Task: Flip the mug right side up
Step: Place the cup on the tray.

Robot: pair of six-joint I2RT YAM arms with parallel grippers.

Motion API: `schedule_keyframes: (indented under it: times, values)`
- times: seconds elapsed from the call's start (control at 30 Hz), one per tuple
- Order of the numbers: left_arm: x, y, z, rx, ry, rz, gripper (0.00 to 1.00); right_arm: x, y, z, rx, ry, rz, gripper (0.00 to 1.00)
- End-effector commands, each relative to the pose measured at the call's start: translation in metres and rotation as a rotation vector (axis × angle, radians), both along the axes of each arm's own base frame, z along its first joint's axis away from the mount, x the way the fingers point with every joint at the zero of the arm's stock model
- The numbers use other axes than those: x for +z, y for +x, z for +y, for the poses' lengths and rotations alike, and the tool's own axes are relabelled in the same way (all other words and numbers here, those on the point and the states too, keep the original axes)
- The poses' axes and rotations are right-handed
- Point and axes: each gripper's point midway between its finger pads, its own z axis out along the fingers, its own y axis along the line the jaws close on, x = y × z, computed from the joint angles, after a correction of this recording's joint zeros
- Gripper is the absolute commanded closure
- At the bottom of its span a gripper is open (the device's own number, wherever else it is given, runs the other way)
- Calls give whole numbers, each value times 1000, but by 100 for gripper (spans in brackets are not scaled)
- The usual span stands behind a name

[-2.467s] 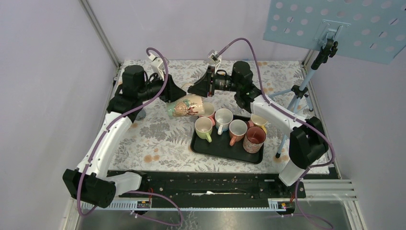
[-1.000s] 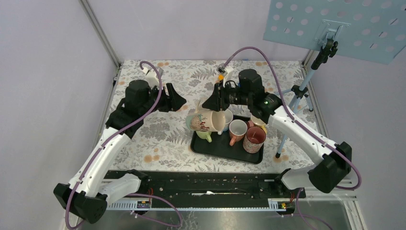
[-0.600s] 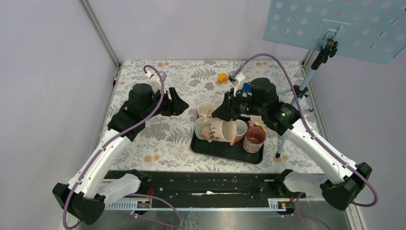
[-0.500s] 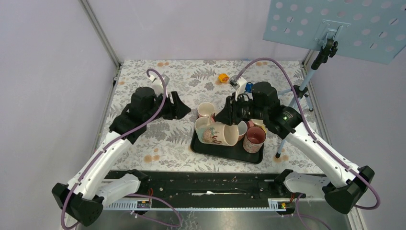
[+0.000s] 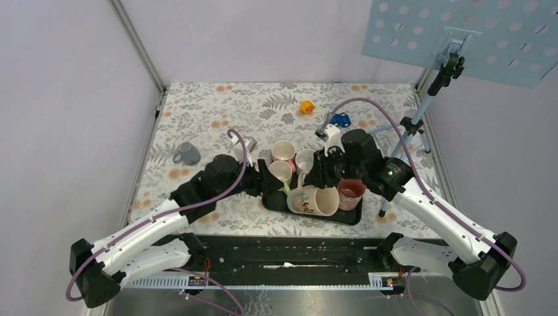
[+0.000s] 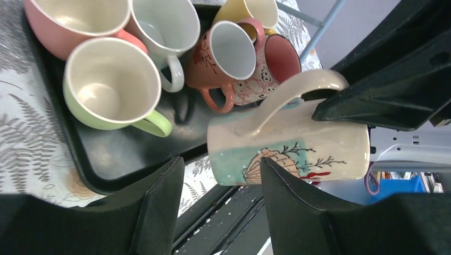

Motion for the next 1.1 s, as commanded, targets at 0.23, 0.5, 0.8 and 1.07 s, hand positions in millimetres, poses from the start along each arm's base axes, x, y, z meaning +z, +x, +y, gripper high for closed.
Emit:
schedule_keyframes:
  times: [0.23, 0.5, 0.8, 1.07]
  values:
    - [-7, 1, -34, 80, -144, -68, 43, 5, 9, 6, -17, 15, -106, 100]
    - [-33, -3, -42, 81, -120, -41, 44, -14, 11, 11, -20, -49, -102, 100]
    - [-50, -7, -47, 69, -120, -22, 44, -25, 18, 18, -29, -102, -105, 100]
    - [-62, -8, -47, 69, -121, -8, 45, -33, 22, 24, -27, -141, -106, 100]
